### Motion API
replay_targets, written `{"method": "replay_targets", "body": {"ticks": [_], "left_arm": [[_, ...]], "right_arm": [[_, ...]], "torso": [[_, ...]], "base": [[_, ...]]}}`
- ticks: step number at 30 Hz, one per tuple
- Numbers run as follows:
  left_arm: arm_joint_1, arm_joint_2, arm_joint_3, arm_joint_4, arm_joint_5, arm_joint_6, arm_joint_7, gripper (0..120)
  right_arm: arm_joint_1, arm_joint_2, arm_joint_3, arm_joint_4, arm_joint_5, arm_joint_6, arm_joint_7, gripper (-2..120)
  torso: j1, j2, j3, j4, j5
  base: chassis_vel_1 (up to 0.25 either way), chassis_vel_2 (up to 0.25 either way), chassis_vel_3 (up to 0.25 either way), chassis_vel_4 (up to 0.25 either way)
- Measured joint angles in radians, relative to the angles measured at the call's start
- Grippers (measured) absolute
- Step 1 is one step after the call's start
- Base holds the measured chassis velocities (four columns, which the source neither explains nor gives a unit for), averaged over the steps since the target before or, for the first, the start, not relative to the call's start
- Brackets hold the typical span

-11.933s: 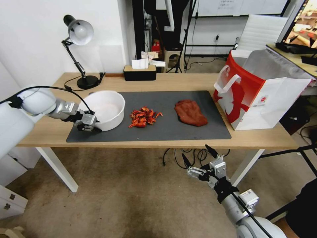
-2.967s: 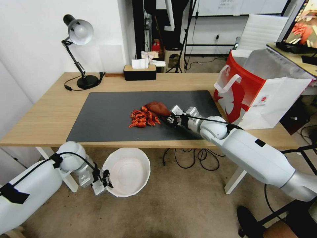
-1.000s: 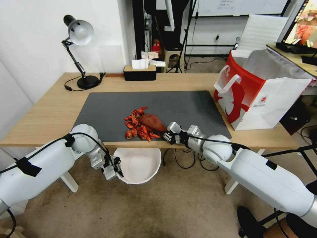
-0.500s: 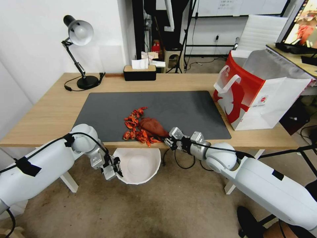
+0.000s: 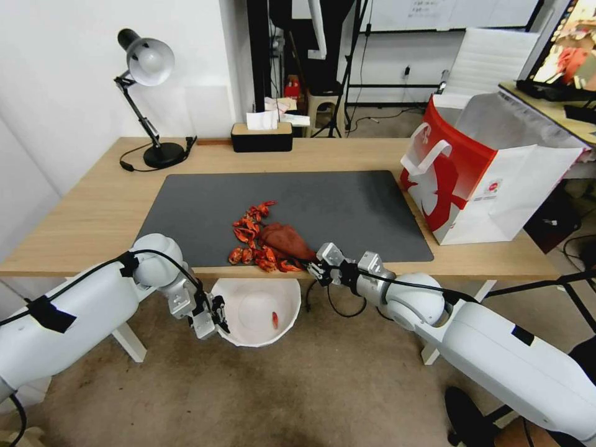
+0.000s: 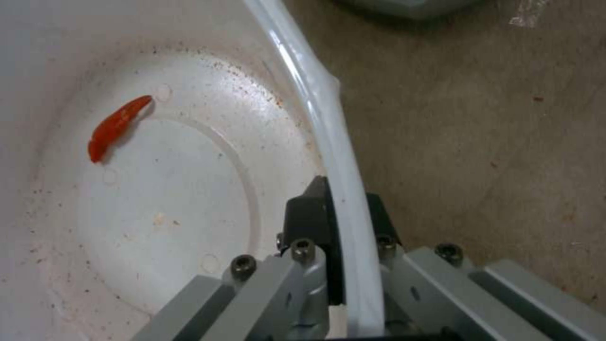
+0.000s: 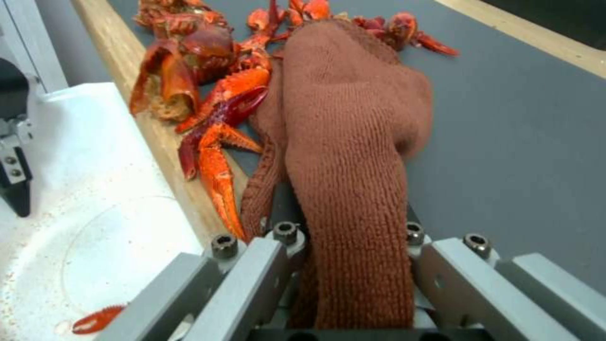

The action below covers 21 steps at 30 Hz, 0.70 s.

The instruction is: Sweep shrimp from table into container with towel, then put container into takeout bag.

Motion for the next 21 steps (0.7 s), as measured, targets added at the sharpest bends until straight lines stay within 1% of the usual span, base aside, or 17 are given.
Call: {"method": "replay_targets", "body": {"ticks": [21], "left_arm": [[0.023, 0.008, -0.024, 0.008, 0.009, -0.003, 0.002, 0]], "right_arm": [[-0.014, -0.02, -0.02, 0.061, 0.009, -0.009, 0.008, 9]], "torso": [[0.0, 0.0, 0.0, 0.0003, 0.0]], "base": [[0.0, 0.0, 0.0, 0.0]]}}
